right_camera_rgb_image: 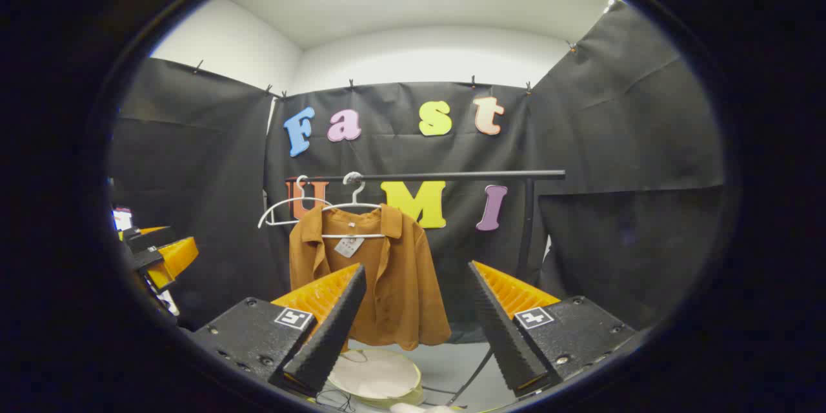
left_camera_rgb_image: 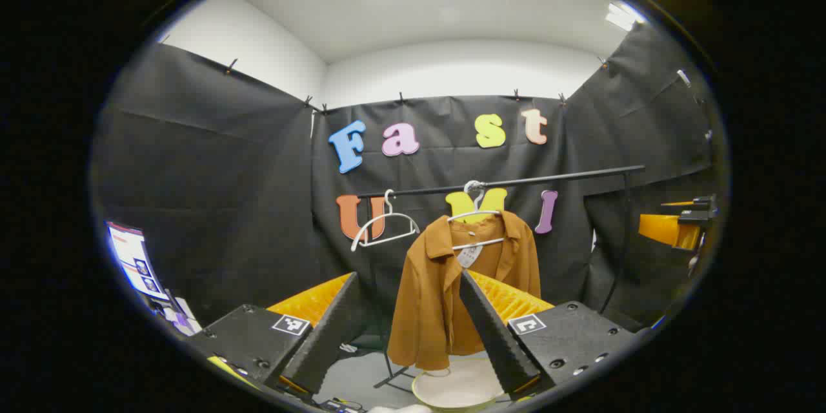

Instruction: Grasp the clothes on the hanger with both hands and then place them into the laundry hamper below.

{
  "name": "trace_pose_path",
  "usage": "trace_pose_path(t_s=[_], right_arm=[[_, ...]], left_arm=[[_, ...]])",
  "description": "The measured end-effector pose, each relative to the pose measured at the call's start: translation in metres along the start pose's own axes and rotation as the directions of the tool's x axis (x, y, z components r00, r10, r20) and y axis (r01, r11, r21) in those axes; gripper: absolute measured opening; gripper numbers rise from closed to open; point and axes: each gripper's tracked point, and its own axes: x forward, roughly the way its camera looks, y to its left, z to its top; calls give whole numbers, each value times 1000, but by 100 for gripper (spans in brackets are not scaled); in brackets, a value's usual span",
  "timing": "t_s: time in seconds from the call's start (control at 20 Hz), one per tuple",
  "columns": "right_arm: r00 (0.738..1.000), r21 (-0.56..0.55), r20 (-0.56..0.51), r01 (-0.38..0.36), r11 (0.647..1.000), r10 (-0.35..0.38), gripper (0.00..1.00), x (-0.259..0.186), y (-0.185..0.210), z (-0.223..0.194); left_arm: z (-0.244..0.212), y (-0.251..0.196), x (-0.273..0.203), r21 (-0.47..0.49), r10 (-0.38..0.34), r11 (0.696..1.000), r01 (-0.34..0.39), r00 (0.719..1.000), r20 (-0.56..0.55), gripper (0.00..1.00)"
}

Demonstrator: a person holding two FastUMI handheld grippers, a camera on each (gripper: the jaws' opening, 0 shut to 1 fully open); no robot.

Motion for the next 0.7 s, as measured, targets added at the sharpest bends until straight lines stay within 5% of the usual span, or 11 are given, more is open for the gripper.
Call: trace_pose_path(t_s=[0.7], right_arm=[[1000, -7, -24, -13, 1000, 13, 99, -7, -6, -21]], left_arm=[[-5, -8, -7, 18, 22, 1000, -22, 999, -24, 100]])
